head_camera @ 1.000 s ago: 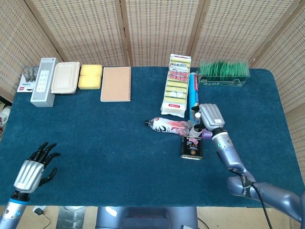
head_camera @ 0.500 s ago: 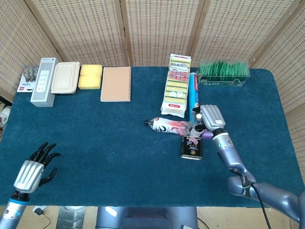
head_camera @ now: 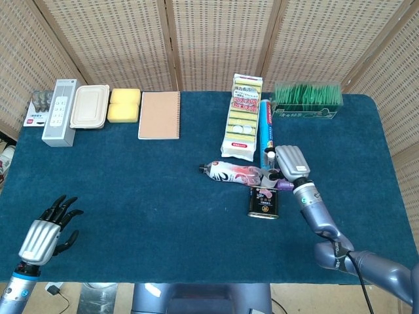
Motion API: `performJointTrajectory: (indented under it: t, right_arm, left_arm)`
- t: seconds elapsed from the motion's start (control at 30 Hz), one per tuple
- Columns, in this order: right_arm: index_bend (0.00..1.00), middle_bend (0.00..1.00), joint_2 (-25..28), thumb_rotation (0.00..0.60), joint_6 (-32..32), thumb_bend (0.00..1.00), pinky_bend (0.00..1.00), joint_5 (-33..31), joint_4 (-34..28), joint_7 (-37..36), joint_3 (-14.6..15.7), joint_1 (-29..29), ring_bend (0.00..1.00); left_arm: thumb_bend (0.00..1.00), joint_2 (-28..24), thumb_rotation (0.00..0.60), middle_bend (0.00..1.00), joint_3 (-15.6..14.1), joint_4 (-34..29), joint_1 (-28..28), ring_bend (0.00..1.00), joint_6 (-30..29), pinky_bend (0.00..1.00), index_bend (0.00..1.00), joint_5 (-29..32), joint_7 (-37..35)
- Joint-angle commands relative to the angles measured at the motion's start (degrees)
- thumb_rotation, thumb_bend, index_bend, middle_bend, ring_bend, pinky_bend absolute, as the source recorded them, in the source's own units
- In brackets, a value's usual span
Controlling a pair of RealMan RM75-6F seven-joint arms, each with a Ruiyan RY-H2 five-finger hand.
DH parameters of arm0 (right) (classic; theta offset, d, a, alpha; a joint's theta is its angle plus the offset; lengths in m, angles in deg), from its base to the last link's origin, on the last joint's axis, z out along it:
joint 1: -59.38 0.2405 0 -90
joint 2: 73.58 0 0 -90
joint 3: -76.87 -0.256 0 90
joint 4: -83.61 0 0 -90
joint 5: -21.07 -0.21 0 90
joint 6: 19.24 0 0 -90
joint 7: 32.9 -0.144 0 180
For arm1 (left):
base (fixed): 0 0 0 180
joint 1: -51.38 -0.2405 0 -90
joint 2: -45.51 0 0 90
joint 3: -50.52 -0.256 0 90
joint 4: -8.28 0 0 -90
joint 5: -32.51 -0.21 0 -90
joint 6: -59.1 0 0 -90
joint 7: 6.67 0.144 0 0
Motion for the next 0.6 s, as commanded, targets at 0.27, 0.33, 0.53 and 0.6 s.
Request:
performJointTrajectory:
  t: [0.27,0.33,0.53,0.6]
  right_arm:
    - [0.51,0.48,0.74,0.600,-0.11,0.34,0.52,0.34,-0.66,0.23,0.02,-0.30,0.45]
    - [0.50,0.47,1.07,0.600,-0.18,0.34,0.52,0.28,-1.09,0.37,-0.14,-0.28,0.45]
    - [0.47,0.45,2.18,0.600,-0.29,0.34,0.49,-0.08,-2.35,0.81,-0.47,-0.42,0.42]
    - [0.46,0.44,2.60,0.600,-0.37,0.34,0.48,-0.22,-2.73,1.05,-0.51,-0.49,0.41]
  left_arm:
    - [0.35,-0.04,0.600,0.14,0.01,0.00,-0.02,0.04,-0.06,0.27,0.29,-0.02,-0.03]
    - [0.36,-0.05,0.600,0.14,0.01,-0.03,0.01,0.05,-0.04,0.27,0.29,-0.02,-0.05]
    - [0.35,-0.06,0.600,0.14,-0.03,-0.02,0.03,0.05,0.06,0.27,0.29,-0.03,-0.05]
    - [0.35,-0.07,0.600,0.14,-0.04,-0.06,0.02,0.05,-0.01,0.27,0.29,-0.08,-0.11]
